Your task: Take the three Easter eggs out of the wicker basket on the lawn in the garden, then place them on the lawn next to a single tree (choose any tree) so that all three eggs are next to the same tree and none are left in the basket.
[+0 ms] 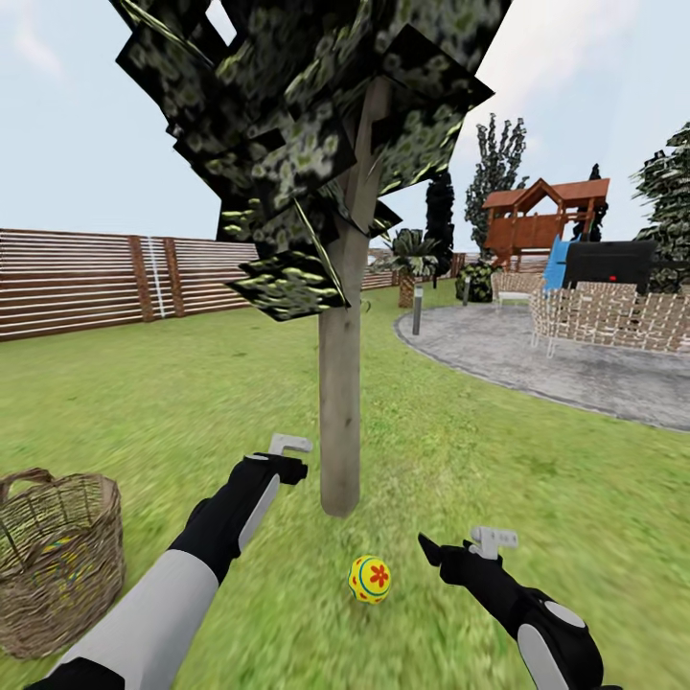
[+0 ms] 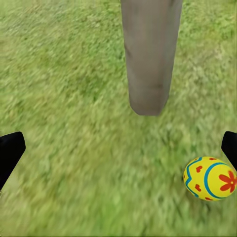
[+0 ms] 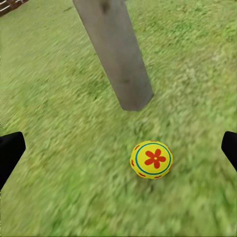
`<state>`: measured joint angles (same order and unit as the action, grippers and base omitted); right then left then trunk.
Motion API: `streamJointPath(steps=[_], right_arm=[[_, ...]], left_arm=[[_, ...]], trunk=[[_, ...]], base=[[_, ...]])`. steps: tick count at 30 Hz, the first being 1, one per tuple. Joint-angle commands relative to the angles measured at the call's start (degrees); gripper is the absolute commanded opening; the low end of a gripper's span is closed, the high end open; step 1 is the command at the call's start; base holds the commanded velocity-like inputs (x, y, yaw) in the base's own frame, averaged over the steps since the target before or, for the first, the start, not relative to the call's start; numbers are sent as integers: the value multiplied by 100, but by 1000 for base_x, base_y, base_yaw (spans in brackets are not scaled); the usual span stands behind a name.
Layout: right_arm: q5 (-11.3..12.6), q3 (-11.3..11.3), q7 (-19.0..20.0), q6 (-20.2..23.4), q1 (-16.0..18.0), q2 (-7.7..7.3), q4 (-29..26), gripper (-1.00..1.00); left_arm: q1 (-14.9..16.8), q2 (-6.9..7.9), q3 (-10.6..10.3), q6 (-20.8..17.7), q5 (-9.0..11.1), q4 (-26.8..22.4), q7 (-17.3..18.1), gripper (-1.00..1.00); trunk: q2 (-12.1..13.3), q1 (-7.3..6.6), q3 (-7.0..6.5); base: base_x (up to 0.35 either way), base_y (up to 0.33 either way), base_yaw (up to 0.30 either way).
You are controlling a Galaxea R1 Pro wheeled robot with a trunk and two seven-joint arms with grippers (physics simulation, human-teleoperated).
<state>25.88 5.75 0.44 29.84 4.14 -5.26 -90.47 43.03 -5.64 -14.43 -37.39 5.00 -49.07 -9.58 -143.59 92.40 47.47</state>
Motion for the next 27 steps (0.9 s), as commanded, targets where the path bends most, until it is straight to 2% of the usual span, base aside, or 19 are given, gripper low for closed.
streamJointPath(steps=[1, 9, 19, 27], right_arm=[[8, 0, 5, 24, 4, -3, -5, 100], [7, 0, 8, 22, 2, -2, -5, 100], [8, -4, 4, 25, 4, -7, -5, 100], [5, -6, -2, 33, 7, -17, -5, 100]], left_arm=[[4, 2, -15, -23, 54, -6, -48, 100], [4, 1, -12, -39, 51, 5, -52, 100], [48, 0, 53, -853, 93, 427, -59, 100], [149, 1, 70, -1130, 107, 982, -61, 100]], trunk=[[-1, -4, -16], [10, -24, -193], [23, -50, -415], [34, -71, -592]], base=[[0, 0, 0], [0, 0, 0], [0, 0, 0], [0, 0, 0]])
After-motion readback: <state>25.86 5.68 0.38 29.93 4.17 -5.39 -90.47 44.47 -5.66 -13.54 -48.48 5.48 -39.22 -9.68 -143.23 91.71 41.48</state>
